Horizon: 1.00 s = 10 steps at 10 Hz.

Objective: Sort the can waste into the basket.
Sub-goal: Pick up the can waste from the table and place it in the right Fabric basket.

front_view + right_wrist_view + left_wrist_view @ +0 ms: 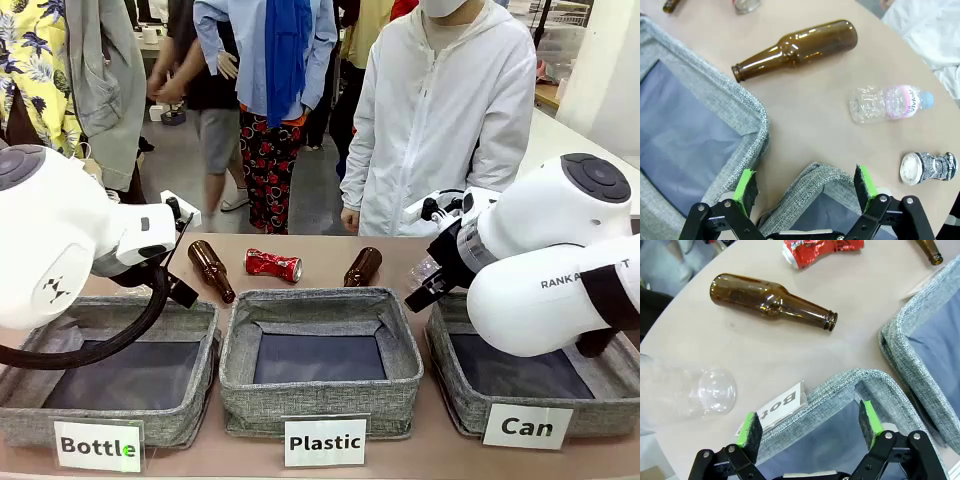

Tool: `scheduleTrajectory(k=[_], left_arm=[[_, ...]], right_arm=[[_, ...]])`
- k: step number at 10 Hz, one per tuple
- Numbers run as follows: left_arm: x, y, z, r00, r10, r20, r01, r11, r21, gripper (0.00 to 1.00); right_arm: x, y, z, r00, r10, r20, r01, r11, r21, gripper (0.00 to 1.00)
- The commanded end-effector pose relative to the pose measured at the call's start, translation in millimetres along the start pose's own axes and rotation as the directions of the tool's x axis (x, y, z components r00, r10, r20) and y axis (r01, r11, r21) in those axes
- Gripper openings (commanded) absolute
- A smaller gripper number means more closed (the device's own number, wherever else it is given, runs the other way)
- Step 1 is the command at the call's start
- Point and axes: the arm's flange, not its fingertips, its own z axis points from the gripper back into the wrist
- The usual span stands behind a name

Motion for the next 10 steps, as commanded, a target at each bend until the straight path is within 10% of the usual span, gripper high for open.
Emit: scheduleTrajectory(k=[1,10], left_arm=[[0.0,0.0,0.0,1.000,0.000,0.000,0.000,1.000,0.000,1.00],[0.0,0.0,0.0,1.000,0.000,0.000,0.000,1.000,0.000,1.00]], right_arm=[[0.0,0.0,0.0,1.000,0.000,0.000,0.000,1.000,0.000,1.00],[0.0,0.0,0.0,1.000,0.000,0.000,0.000,1.000,0.000,1.00]])
